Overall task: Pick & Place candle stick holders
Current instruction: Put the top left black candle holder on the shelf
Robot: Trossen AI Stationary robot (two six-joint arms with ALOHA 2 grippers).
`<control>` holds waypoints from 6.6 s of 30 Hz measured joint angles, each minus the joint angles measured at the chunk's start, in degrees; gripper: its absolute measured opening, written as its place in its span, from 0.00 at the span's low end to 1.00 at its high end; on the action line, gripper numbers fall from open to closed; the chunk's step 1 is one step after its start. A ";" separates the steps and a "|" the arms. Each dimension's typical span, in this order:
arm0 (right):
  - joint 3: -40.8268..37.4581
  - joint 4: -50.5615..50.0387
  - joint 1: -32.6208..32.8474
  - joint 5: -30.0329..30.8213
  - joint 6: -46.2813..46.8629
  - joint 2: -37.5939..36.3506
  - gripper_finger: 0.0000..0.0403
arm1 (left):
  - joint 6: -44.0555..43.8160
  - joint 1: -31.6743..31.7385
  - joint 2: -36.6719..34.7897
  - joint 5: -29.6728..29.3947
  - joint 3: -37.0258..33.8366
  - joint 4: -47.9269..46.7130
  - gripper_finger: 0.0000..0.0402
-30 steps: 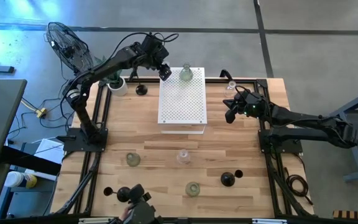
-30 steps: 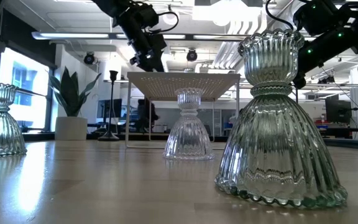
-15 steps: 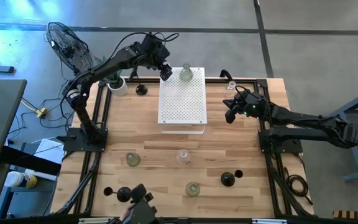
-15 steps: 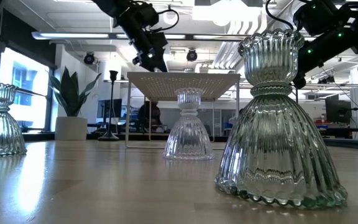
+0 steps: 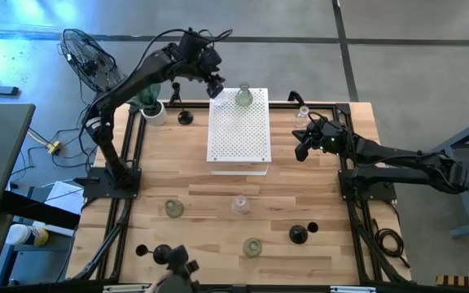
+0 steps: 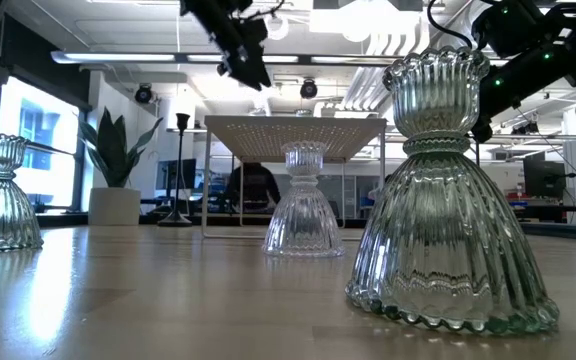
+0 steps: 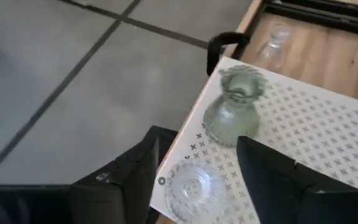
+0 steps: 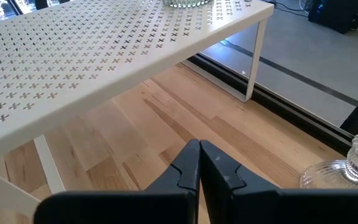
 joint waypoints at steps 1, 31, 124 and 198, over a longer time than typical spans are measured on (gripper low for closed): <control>0.00 -0.08 0.00 -0.02 0.00 0.00 0.01 | 0.48 -0.39 -1.05 0.00 -0.21 -0.74 0.47; 0.00 1.87 0.00 -0.15 -2.57 0.00 0.00 | -23.12 -17.17 -48.39 -32.79 -76.45 44.55 0.00; 0.00 2.63 -0.01 -1.03 -3.04 0.02 0.00 | -20.76 -4.42 -39.17 -30.93 -94.02 87.44 0.51; 0.00 2.61 0.01 -1.92 -4.11 0.00 0.00 | -20.82 8.38 -54.75 6.56 -70.75 53.78 0.02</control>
